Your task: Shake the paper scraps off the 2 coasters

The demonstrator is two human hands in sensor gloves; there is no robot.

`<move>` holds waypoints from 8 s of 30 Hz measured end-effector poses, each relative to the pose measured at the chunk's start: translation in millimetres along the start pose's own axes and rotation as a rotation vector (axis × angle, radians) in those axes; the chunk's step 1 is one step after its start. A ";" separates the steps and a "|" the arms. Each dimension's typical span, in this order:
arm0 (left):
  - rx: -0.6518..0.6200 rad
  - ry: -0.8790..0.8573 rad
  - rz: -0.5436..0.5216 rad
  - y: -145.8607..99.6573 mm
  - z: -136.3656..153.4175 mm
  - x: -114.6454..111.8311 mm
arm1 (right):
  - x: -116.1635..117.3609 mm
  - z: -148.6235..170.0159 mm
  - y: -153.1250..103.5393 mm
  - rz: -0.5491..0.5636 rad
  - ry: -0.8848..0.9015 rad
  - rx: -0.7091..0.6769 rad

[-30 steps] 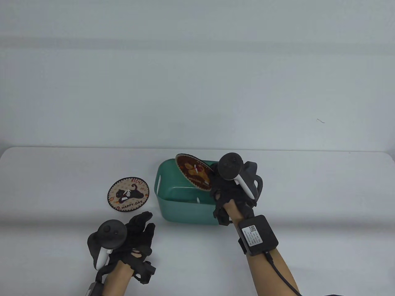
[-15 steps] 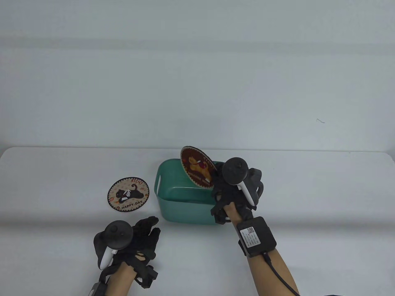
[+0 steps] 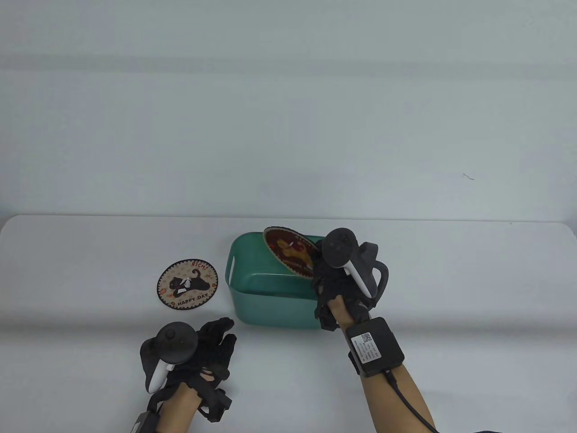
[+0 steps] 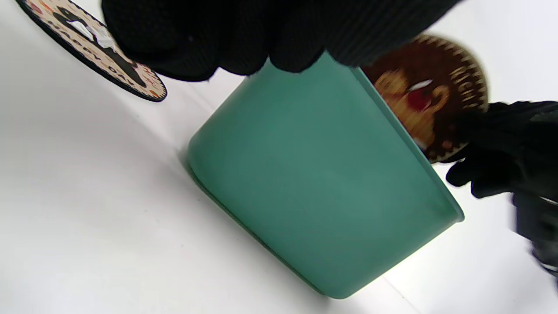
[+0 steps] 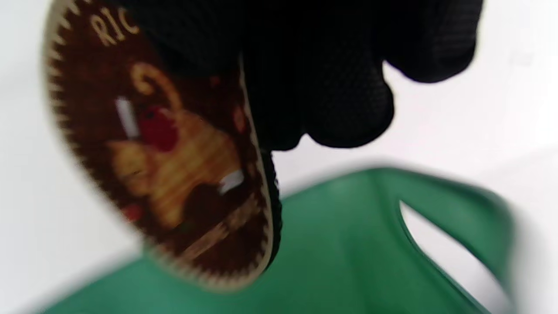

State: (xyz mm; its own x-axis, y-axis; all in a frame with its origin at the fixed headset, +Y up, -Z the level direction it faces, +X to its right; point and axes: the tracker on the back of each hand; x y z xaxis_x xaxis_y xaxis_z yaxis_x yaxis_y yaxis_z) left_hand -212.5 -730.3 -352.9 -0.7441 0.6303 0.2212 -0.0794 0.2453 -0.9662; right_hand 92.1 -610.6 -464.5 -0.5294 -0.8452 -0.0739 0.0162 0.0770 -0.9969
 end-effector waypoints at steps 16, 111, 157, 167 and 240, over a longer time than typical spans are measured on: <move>-0.007 -0.045 -0.008 3.7 -2.9 -0.6 | 7.5 -14.7 8.2 -0.339 -0.043 0.042; 0.008 0.080 -0.194 23.9 -42.8 34.0 | -44.4 167.0 -17.5 -0.004 0.840 0.160; 0.064 0.049 0.051 -13.7 2.6 -22.9 | -40.4 239.6 -126.5 0.040 0.446 0.451; 0.218 0.043 -0.027 -8.8 29.1 -14.9 | 13.9 145.4 -126.3 -0.317 0.380 -0.036; 0.645 -0.664 -0.504 56.3 105.0 84.9 | 45.4 138.4 -123.0 -0.539 0.147 -0.007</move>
State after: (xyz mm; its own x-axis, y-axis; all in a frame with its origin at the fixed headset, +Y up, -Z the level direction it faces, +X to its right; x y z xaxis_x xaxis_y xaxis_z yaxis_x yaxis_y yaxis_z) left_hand -349.8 -740.3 -402.3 -0.7252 -0.0130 0.6885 -0.6736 -0.1942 -0.7132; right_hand 183.4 -731.6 -348.9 -0.5737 -0.6834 0.4515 -0.2946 -0.3422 -0.8923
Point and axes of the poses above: the tracker on the back of each hand, its own z axis roughly to the little-finger side, its own y axis roughly from the wrist to the fingertips, x = y × z, and after that the axes turned 15 degrees about -z, right-handed
